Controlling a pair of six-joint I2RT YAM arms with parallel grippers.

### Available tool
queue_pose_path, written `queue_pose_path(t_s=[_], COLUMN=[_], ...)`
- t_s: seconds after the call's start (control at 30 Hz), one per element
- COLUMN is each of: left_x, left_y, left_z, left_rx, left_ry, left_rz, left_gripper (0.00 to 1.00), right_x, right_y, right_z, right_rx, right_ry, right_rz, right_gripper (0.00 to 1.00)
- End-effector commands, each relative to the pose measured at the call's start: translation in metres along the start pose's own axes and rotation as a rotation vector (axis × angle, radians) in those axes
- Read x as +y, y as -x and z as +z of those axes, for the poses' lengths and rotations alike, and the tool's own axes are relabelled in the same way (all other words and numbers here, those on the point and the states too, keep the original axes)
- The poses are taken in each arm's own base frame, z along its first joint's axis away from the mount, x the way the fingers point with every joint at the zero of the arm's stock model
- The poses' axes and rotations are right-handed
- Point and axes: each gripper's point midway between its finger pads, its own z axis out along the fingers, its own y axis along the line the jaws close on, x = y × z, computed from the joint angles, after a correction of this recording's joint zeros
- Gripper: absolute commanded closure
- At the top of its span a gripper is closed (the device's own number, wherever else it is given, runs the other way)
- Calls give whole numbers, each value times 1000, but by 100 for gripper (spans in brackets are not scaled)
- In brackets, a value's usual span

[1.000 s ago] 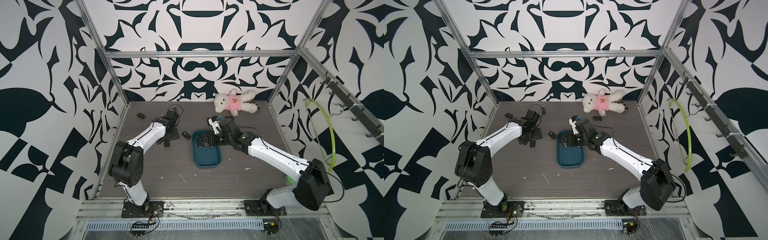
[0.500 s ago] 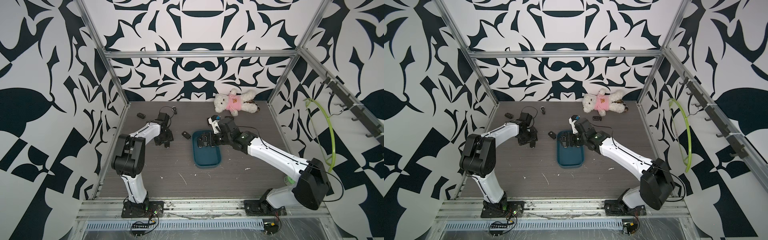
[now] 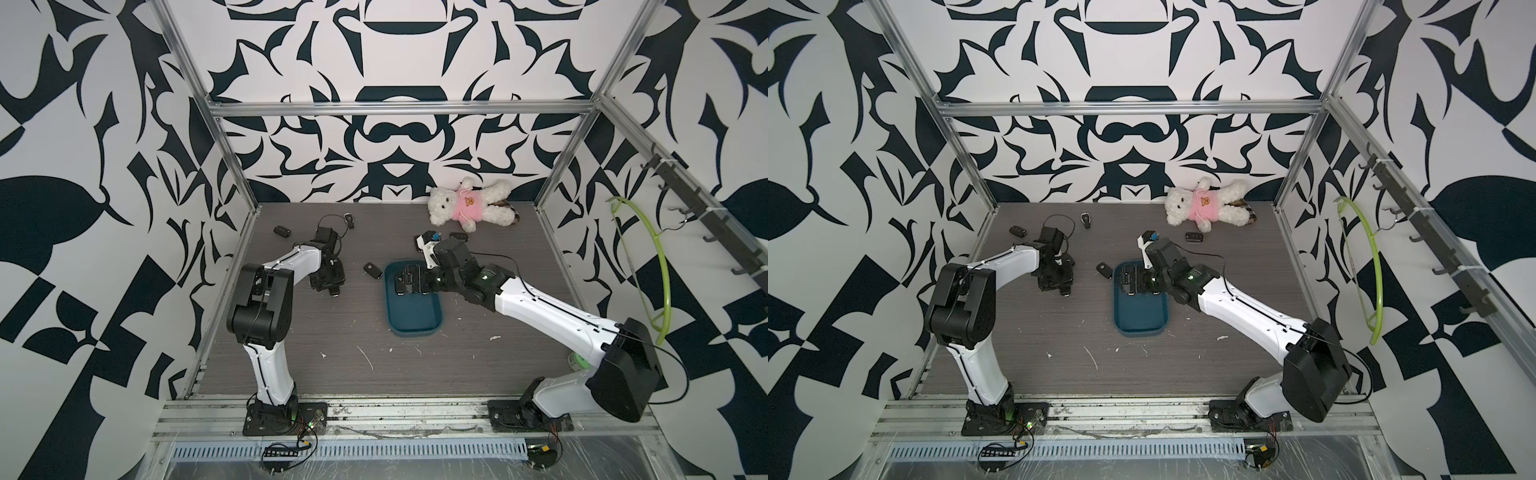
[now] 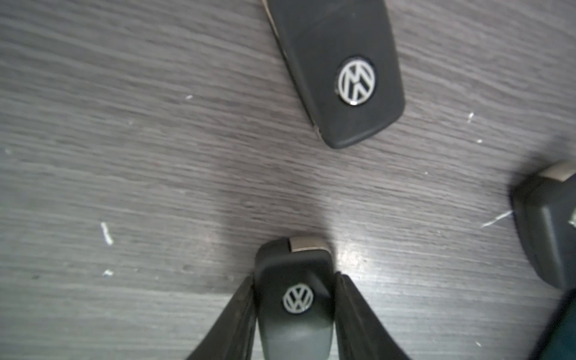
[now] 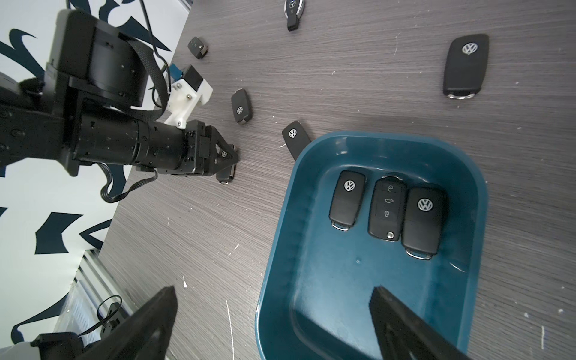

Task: Place the car key into the storage box
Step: Pick up the car key from the center of the board.

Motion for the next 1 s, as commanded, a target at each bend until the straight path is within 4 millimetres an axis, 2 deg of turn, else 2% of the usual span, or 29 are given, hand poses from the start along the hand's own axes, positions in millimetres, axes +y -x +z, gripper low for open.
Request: queue_pose_path(t_s=[0.0, 0.2, 0.67, 0.97], left_x=[-2, -2, -9, -40], left_y=[-7, -10, -11, -13], left_z=[2, -2, -28, -68], left_rx=[33, 52, 33, -7], left_ry=[-16, -12, -37, -55], left_rz=[-7, 4, -19, -3], left_gripper=[59, 63, 62, 62], right_x=[4, -3, -10, -23], right_y=[11, 9, 3, -7], right_z=[-16, -23, -36, -59], right_rx=[-59, -94, -126, -174], right_ry=[-6, -29, -45, -67], right_rz=[6, 19, 27, 28], right_gripper=[1, 1, 1, 1])
